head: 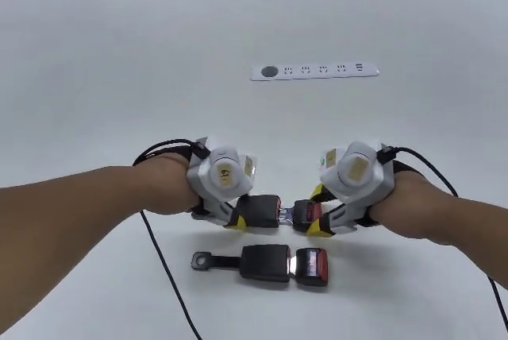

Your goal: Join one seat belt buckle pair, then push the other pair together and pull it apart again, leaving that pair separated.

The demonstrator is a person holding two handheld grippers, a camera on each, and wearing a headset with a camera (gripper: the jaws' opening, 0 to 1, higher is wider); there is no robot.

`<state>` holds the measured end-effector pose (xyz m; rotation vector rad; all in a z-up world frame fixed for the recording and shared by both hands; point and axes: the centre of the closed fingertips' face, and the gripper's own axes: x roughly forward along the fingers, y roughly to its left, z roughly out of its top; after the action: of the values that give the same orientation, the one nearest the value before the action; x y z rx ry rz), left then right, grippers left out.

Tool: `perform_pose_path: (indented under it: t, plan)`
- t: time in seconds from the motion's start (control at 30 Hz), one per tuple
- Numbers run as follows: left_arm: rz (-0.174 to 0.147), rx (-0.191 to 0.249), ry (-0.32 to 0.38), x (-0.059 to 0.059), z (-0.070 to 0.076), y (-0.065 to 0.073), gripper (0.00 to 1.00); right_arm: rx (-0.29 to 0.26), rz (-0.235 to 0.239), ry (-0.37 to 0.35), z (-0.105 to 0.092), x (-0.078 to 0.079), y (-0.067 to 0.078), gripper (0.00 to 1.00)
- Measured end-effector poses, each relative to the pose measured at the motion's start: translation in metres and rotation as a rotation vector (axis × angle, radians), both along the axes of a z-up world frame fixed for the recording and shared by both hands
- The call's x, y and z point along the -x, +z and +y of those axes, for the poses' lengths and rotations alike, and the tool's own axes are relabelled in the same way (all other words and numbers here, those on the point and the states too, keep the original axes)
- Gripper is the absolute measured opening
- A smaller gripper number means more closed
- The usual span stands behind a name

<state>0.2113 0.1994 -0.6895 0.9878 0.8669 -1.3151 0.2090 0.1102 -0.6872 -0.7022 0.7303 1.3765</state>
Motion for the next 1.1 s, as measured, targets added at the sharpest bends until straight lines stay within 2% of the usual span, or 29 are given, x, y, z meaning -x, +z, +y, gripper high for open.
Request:
perform_pose_path:
  t: [0.13, 0.5, 0.7, 1.1]
  plan:
    - [0.003, 0.001, -0.008, 0.001, -0.001, 0.0, 0.3, 0.012, -0.006, 0.014, 0.0, 0.002, 0.001, 0.3]
    - [0.031, 0.023, 0.022, 0.0, -0.002, 0.001, 0.3, -0.021, -0.005, -0.013, 0.008, -0.003, 0.0, 0.3]
    - [0.043, 0.024, 0.03, -0.001, -0.002, 0.001, 0.3, -0.019, -0.015, -0.018, 0.011, -0.005, 0.001, 0.3]
    - [0.052, 0.0, 0.026, -0.002, -0.003, -0.001, 0.3, -0.02, -0.022, -0.028, 0.011, -0.008, 0.0, 0.3]
